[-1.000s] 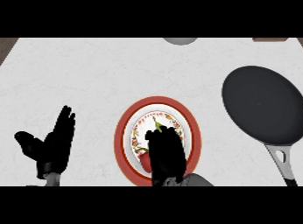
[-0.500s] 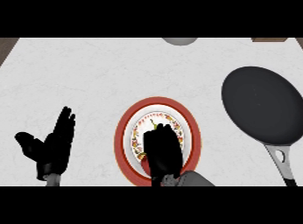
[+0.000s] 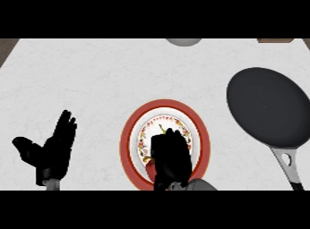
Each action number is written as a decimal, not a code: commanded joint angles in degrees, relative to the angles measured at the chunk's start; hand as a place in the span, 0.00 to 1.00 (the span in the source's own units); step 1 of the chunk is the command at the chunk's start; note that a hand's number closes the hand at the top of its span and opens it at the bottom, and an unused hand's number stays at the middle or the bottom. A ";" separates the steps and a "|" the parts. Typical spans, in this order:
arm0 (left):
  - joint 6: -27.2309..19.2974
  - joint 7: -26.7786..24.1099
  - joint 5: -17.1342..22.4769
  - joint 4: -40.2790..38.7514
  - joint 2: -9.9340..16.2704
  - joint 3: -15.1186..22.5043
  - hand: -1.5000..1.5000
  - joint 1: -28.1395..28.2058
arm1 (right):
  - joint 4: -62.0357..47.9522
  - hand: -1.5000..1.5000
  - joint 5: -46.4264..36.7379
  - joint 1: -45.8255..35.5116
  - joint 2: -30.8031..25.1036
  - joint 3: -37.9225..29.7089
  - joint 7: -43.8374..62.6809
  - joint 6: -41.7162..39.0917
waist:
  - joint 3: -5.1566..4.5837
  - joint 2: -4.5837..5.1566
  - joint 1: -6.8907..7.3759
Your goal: Pick the bell pepper from the plate and place it in the pan
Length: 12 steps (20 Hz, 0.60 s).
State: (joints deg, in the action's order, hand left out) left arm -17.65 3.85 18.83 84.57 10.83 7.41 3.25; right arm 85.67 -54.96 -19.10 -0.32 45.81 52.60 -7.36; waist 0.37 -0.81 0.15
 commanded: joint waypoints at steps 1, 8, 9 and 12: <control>0.39 -0.66 -0.53 -2.66 -1.72 0.69 0.50 1.83 | 1.20 1.00 -5.60 -0.46 -0.64 -0.29 1.63 1.25 | -0.38 0.74 -0.16; 0.99 -0.54 -0.03 -2.55 -1.76 0.36 0.50 2.29 | 15.73 1.00 -21.08 -3.93 -3.33 0.28 9.58 4.75 | -0.41 0.28 -1.42; -0.13 1.22 -0.30 -2.02 -1.89 0.56 0.50 1.61 | 16.47 1.00 -22.78 -6.16 -1.18 -0.69 11.72 2.54 | -0.41 0.32 -1.22; -0.35 1.57 -1.60 -1.94 -1.91 1.53 0.50 1.56 | 24.98 1.00 -25.43 -4.62 0.23 1.48 15.62 -0.95 | -0.40 0.36 -1.07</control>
State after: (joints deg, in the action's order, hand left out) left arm -17.42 3.93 18.31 84.94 10.25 6.91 3.76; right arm 102.92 -75.61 -22.93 -1.62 46.08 59.73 -5.44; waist 0.46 -0.79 -0.86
